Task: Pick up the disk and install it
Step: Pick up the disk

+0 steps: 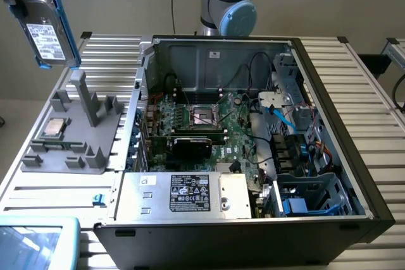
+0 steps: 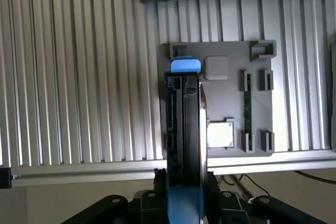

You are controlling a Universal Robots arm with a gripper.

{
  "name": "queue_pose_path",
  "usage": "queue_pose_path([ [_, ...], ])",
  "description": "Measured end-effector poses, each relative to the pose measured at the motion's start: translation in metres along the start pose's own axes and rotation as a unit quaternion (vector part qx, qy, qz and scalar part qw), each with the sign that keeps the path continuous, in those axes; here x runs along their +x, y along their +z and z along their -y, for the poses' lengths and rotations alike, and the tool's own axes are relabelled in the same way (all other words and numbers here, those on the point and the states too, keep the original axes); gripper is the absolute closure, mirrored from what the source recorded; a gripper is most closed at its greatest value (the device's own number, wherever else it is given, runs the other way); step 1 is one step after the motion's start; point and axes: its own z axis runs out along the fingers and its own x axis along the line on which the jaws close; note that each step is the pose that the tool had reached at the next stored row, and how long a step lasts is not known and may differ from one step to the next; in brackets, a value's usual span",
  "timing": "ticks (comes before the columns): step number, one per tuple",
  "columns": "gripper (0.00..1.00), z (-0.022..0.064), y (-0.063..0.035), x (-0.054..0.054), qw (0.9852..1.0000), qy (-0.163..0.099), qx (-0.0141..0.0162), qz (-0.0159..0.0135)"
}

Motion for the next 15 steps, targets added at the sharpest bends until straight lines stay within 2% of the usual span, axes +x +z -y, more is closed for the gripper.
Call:
queue_pose_path([
  [3,0.63,-0.0001,-0.0108,0.0,1.0,0.0,-0.0008,-0.0001],
  [5,0.63,-0.0029,-0.0133,0.001,1.0,0.0,-0.0012,-0.0002],
  [10,0.63,-0.0255,-0.0182,0.002,1.0,0.0,-0.0011,-0.0001],
  [15,0.63,-0.0482,-0.0229,0.004,1.0,0.0,-0.001,-0.0014],
])
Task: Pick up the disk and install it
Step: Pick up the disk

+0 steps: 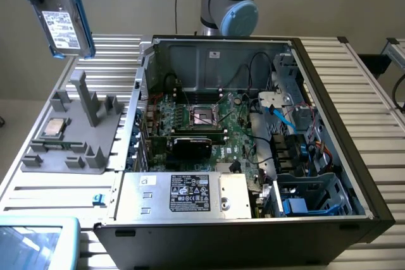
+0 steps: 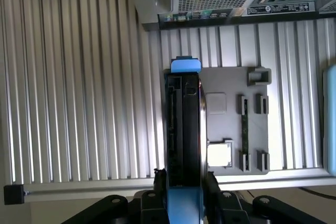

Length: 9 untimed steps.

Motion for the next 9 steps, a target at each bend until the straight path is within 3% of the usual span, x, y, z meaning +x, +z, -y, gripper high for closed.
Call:
queue_pose_path([
  [6,0.63,-0.0274,-0.005,0.002,1.0,0.0,0.0001,-0.0012],
  [9,0.63,-0.0307,-0.0051,0.002,1.0,0.0,0.0001,-0.0012],
])
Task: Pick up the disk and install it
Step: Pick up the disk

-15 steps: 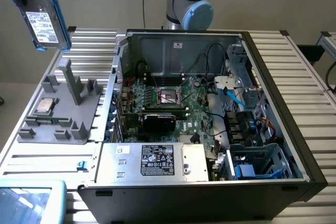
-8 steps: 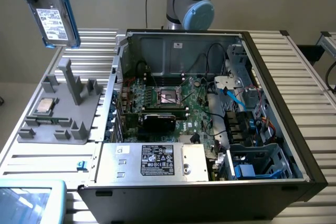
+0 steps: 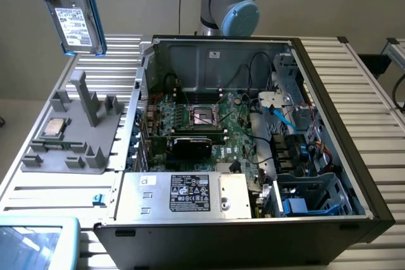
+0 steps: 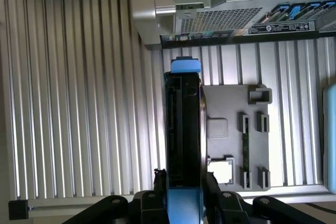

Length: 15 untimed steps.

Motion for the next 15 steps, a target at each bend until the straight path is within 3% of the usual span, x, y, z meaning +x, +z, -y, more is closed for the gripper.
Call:
queue_pose_path([
  [5,0.63,-0.0001,-0.0004,0.0,1.0,0.0,-0.0001,0.0],
  [11,0.63,-0.0019,-0.0187,0.0,1.0,0.0,-0.0011,-0.0001],
  [15,0.63,-0.0176,-0.0205,0.001,1.0,0.0,-0.001,-0.0003],
])
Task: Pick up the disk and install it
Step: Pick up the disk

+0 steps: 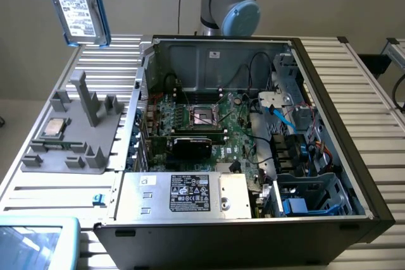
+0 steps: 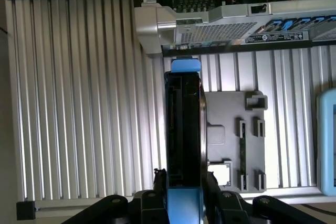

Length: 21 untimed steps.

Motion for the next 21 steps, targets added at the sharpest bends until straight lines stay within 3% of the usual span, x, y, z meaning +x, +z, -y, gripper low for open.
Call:
queue_pose_path([
  [21,0.63,-0.0925,-0.0066,0.006,1.0,0.0,0.0005,-0.0051],
])
